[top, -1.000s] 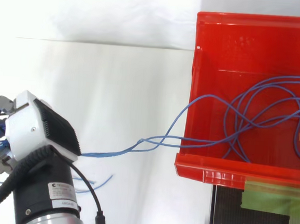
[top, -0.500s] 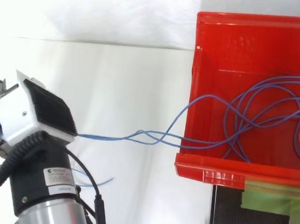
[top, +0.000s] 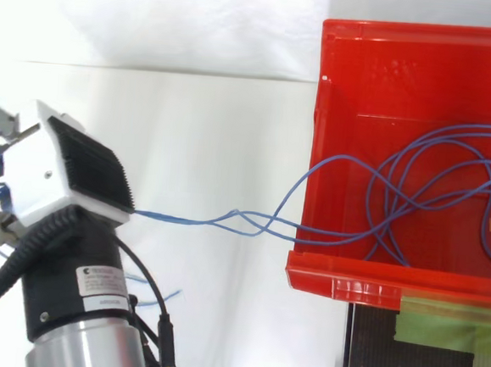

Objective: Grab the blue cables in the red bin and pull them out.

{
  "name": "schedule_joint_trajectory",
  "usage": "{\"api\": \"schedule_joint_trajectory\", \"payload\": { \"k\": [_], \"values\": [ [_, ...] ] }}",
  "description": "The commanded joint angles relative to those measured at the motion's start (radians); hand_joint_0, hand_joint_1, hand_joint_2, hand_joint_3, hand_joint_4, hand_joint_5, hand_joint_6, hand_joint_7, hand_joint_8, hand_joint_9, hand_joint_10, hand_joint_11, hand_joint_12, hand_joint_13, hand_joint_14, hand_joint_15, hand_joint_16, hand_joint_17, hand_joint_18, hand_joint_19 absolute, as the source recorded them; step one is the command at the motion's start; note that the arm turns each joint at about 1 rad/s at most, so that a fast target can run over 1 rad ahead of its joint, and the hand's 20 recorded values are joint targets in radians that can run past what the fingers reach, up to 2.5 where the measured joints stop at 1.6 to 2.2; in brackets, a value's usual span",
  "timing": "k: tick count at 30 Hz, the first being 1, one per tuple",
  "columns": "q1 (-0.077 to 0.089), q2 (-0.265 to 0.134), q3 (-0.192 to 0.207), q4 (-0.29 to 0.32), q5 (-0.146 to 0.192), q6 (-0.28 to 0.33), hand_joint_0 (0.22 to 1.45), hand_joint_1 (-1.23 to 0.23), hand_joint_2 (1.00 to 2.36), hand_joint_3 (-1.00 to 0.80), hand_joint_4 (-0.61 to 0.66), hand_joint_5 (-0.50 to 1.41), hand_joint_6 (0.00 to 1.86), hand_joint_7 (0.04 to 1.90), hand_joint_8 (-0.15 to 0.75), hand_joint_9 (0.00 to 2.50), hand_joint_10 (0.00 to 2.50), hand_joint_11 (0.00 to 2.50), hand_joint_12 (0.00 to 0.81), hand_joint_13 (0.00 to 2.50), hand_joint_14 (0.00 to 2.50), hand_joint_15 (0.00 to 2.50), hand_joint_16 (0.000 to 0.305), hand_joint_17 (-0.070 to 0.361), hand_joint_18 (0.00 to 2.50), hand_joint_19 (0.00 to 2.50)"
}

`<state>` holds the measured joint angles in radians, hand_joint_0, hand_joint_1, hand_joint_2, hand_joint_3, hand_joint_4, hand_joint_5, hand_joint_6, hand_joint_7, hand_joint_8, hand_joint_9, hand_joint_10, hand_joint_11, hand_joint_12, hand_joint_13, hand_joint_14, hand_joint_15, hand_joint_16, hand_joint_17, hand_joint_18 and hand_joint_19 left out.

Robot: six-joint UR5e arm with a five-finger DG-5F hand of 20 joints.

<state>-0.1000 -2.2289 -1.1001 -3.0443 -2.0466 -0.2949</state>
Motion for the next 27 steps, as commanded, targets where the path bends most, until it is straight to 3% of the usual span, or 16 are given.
{"api": "schedule_joint_trajectory", "payload": {
  "k": [1,4,6,8,27],
  "values": [
    [0.009,0.000,-0.015,0.001,0.194,0.004,0.90,-0.91,1.00,-1.00,-0.01,0.82,1.14,0.59,0.170,1.29,0.00,1.71,0.290,1.15,1.20,1.40,0.040,0.091,1.00,1.23],
    [0.017,0.000,-0.030,0.001,0.259,0.010,0.90,-0.91,1.00,-1.00,-0.01,0.82,1.14,0.59,0.173,1.29,0.00,1.70,0.288,1.15,1.19,1.41,0.041,0.092,1.00,1.23],
    [0.023,0.000,-0.043,0.001,0.321,0.021,0.90,-0.91,1.00,-1.00,-0.01,0.82,1.14,0.59,0.173,1.29,0.00,1.70,0.286,1.15,1.19,1.39,0.040,0.090,1.00,1.24],
    [0.028,0.000,-0.043,0.001,0.353,0.024,0.90,-0.91,1.00,-1.00,-0.01,0.82,1.14,0.58,0.172,1.29,0.00,1.69,0.287,1.15,1.18,1.40,0.041,0.091,1.00,1.24],
    [0.029,0.000,-0.044,0.001,0.361,0.020,0.90,-0.91,1.00,-1.00,-0.01,0.82,1.14,0.58,0.167,1.29,0.00,1.67,0.286,1.16,1.12,1.42,0.040,0.091,1.00,1.23]
  ]
}}
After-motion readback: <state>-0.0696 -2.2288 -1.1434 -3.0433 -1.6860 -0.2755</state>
